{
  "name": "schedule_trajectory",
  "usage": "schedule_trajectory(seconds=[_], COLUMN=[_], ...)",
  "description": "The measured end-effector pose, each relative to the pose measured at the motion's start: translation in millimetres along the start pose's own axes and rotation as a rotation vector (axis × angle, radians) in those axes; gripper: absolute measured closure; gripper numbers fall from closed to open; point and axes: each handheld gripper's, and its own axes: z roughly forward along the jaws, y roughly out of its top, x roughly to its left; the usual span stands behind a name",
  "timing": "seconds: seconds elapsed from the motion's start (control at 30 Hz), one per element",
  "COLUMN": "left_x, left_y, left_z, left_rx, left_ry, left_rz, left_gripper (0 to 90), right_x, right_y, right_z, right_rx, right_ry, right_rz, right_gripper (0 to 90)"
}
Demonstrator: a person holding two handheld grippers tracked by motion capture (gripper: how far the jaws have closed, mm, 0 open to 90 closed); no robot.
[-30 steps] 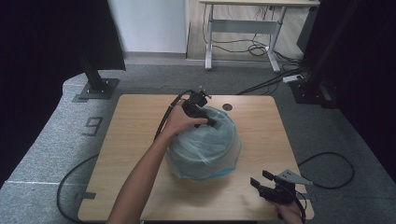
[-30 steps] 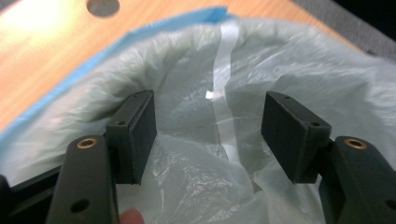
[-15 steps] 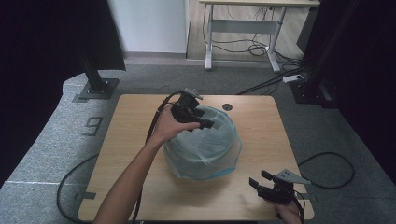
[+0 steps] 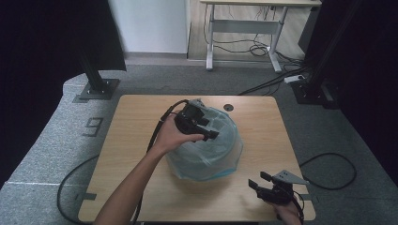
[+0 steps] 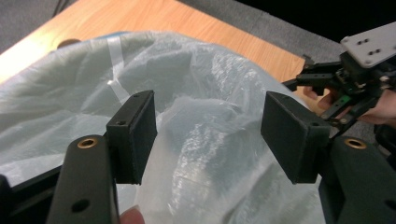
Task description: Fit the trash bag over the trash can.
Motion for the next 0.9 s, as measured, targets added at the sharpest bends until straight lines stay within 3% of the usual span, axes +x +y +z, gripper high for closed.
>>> schedule_trajectory(seconds=[0.43, 0.9], left_x=[10.4, 8.1], left_y=[4.6, 7.7], left_z=[37.3, 61.7], left_rx=[0.135, 0.25], left_ry=[-0.002, -0.006], left_rz=[-0.057, -0.046], left_gripper=[35.8, 37.0], right_x=[-1.9, -3.0], right_y=[-0.3, 0.4], right_z=[-0.9, -2.6], right_rx=[-0.003, -0.001], right_ry=[-0.004, -0.008], right_rz=[0.001, -0.002], right_gripper=[29.8, 30.8])
